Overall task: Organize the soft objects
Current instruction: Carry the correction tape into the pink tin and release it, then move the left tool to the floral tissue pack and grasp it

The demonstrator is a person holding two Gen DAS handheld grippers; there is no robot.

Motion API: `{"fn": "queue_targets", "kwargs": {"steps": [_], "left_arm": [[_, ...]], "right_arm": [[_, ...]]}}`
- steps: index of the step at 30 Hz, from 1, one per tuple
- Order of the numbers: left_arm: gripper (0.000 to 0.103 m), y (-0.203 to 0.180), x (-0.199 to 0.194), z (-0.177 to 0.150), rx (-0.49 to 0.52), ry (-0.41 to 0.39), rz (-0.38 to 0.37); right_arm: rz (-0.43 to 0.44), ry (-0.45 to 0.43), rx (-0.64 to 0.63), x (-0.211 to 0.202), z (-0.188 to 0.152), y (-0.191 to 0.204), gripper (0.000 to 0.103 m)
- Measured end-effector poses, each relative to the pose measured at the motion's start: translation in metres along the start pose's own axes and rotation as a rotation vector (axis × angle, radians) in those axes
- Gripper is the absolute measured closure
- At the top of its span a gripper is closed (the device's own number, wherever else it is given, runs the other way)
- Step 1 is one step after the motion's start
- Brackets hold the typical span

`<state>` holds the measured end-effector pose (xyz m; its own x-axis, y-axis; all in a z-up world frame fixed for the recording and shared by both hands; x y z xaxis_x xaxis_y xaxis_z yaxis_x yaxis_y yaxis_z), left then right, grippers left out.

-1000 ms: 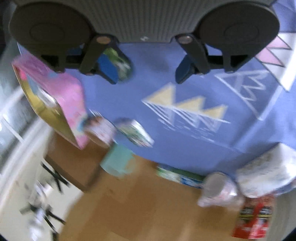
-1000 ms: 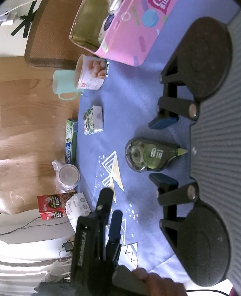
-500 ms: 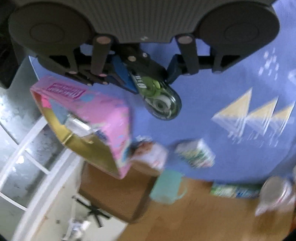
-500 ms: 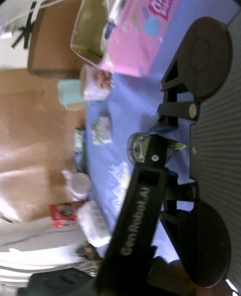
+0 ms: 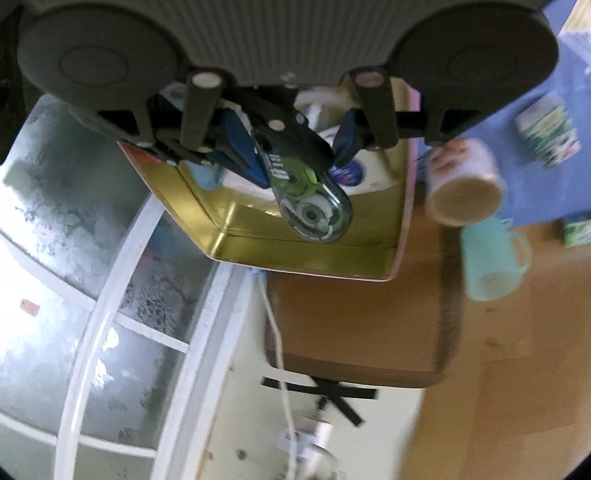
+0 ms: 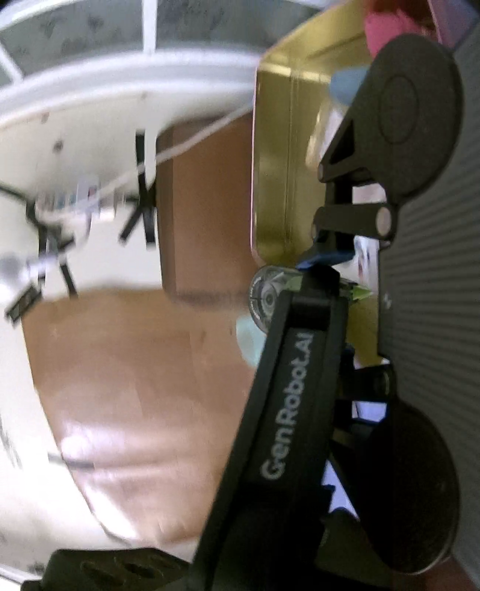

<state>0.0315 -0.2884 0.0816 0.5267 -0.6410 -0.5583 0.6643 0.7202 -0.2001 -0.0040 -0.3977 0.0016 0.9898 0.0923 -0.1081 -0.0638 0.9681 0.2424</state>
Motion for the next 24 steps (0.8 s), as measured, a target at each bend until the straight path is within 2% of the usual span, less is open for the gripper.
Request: {"fn": "queue_targets", "kwargs": {"steps": [4,6,8,11,15,19,21,24], "left_arm": [[0.039,-0.011,0.015,-0.002,0.027,-0.012,0.009],[0.033,-0.009,0.012,-0.005,0.019,-0.032,0.017],[0.026,-0.003,0.004,-0.006,0.013,-0.059,0.015],[0.023,0.012,-0.011,-0.006,-0.006,-0.108,0.046],[0.021,0.053,-0.040,-0.015,-0.088,-0.155,0.069],[0.021,0.104,-0.068,-0.050,-0.094,-0.155,0.234],[0.021,0.136,-0.079,-0.074,-0.094,-0.114,0.343],[0.021,0.181,-0.096,-0.106,-0.115,-0.065,0.485]], "right_arm": [[-0.122,-0.002,-0.010,0.010,-0.008,-0.021,0.058],[-0.212,-0.011,-0.028,0.010,-0.013,-0.027,0.041],[-0.257,-0.038,-0.010,0.007,-0.017,-0.033,0.036],[-0.239,-0.048,0.067,0.001,-0.017,-0.040,0.035],[-0.210,-0.076,0.074,-0.007,-0.015,-0.026,0.035],[-0.110,-0.078,0.003,-0.001,-0.008,0.007,0.036],[-0.050,-0.079,-0.053,0.000,-0.008,0.028,0.036],[0.066,-0.035,-0.109,0.008,-0.012,0.062,0.036]]}}
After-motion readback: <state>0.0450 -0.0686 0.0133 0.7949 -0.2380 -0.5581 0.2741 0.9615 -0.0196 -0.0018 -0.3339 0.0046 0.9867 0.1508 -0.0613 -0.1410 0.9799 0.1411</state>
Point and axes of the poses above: each gripper's, at about its wrist camera, not at the fingertips, and x roughly the way its jaws point, y to its left, z to its top, the point moved 3 cm from there along x, roughly the way its jaws point, and after that the axes turned 3 degrees about z, right-handed, at the moved point
